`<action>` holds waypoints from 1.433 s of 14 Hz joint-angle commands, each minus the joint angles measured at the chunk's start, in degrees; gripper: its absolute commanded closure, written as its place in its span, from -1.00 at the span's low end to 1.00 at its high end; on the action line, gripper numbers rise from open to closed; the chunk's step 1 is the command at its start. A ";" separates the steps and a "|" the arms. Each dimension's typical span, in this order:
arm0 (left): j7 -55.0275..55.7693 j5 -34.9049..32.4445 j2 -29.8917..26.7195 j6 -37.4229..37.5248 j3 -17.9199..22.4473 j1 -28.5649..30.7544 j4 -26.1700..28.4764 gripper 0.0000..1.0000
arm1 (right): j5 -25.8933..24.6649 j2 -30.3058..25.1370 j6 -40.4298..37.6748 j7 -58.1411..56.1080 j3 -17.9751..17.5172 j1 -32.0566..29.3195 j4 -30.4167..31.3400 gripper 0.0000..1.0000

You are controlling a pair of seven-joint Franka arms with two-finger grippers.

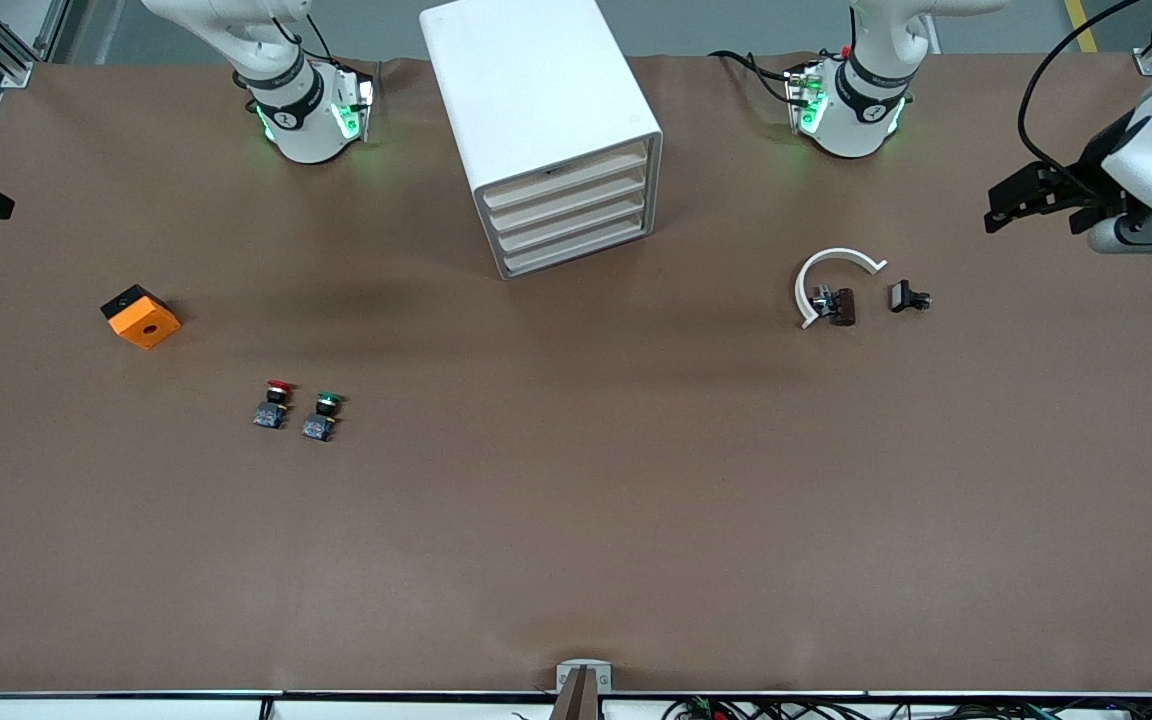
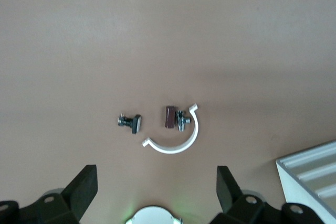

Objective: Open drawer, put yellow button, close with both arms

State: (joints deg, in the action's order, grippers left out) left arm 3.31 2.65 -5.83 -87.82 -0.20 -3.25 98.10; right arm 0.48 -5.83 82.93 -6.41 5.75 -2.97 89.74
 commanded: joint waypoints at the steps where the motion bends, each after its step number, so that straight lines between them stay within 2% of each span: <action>1: -1.03 -0.97 0.29 -2.35 -0.16 0.18 0.69 -1.00 | 0.57 -1.64 0.04 0.17 0.05 -0.01 1.40 -1.00; 8: -1.03 -2.29 1.35 -2.79 -1.56 1.85 -0.36 -1.00 | 0.57 -1.56 0.13 0.08 0.05 -0.01 1.40 -1.00; 20: 0.12 -2.21 1.79 -2.62 -1.74 1.14 -1.42 -1.00 | 0.48 -1.56 0.31 -0.09 0.05 -0.01 1.40 -1.00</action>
State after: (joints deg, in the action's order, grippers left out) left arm 3.35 1.45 -4.53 -90.60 -1.16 -2.61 97.78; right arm 0.50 -5.83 82.92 -6.41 5.76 -2.97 89.74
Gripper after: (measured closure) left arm 0.000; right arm 0.000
